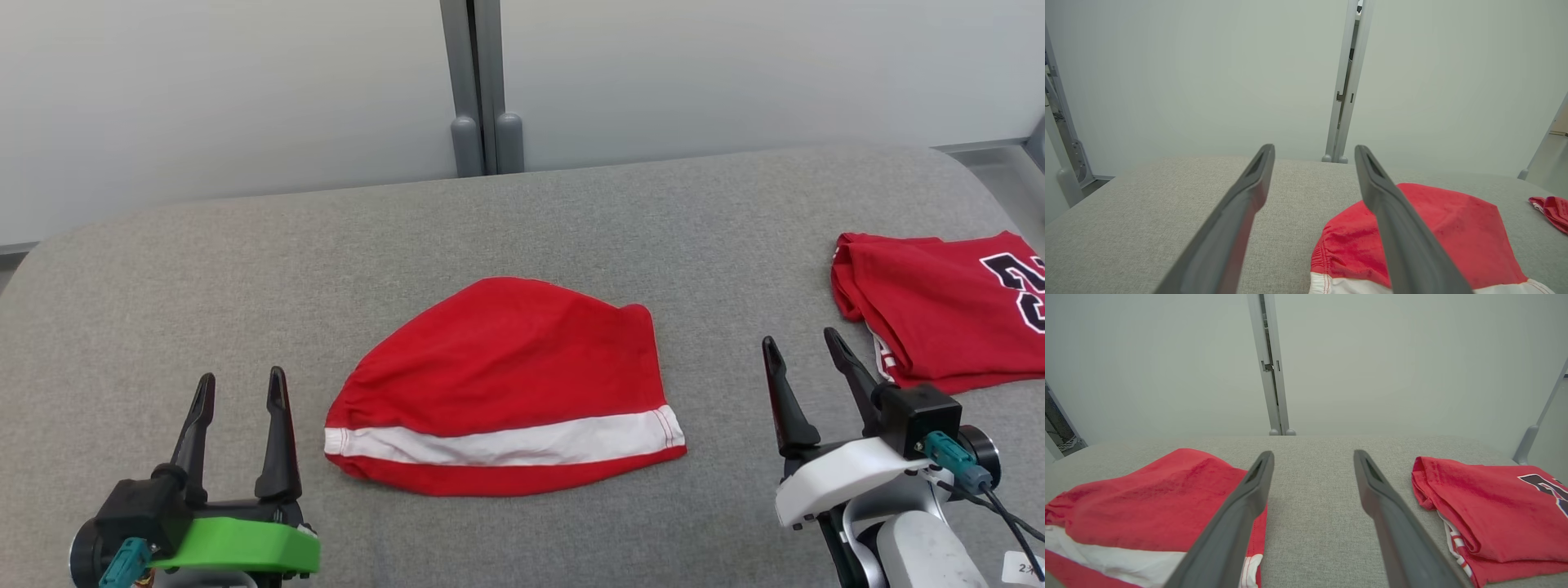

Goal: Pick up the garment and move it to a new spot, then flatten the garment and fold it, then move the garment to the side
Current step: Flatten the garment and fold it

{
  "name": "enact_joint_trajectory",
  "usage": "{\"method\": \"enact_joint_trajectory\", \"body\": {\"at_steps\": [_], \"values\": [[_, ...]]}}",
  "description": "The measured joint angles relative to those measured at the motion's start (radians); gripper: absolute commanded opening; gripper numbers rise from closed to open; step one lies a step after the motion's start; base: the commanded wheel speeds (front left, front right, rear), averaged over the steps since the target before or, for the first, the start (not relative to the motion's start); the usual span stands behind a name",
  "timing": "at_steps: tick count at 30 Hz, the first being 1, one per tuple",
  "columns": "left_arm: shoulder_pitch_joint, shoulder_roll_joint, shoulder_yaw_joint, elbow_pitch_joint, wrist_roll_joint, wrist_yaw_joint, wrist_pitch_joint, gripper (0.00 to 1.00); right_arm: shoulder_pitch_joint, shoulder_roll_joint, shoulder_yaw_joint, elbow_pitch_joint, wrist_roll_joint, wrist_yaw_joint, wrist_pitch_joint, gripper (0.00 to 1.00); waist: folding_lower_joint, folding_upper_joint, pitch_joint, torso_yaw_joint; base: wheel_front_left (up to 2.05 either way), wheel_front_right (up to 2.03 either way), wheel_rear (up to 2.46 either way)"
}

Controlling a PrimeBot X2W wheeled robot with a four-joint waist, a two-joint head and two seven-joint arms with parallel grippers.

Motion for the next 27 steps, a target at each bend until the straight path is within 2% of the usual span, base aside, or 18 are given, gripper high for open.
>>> {"method": "enact_joint_trajectory", "body": {"at_steps": [5, 11, 21, 27], "values": [[0.012, -0.068, 0.084, 0.011, 0.071, -0.077, 0.0, 1.0, 0.007, 0.007, 0.003, 0.007, 0.0, 0.0, -0.002, 1.0, 0.0, 0.0, -0.015, 0.009, 0.0, 0.0, 0.0], [0.02, -0.098, 0.117, 0.069, 0.113, -0.12, 0.0, 1.0, 0.009, 0.012, 0.012, 0.04, 0.008, 0.0, -0.018, 1.0, 0.0, 0.0, -0.023, 0.012, 0.0, 0.0, 0.0], [0.02, -0.112, 0.134, 0.137, 0.139, -0.147, 0.0, 1.0, 0.008, 0.021, 0.023, 0.088, 0.018, 0.0, -0.037, 1.0, 0.0, 0.0, -0.021, 0.007, 0.0, 0.0, 0.0], [0.018, -0.114, 0.142, 0.147, 0.145, -0.149, 0.0, 1.0, 0.005, 0.023, 0.021, 0.09, 0.018, 0.0, -0.044, 1.0, 0.0, 0.0, -0.016, 0.007, 0.0, 0.0, 0.0]]}}
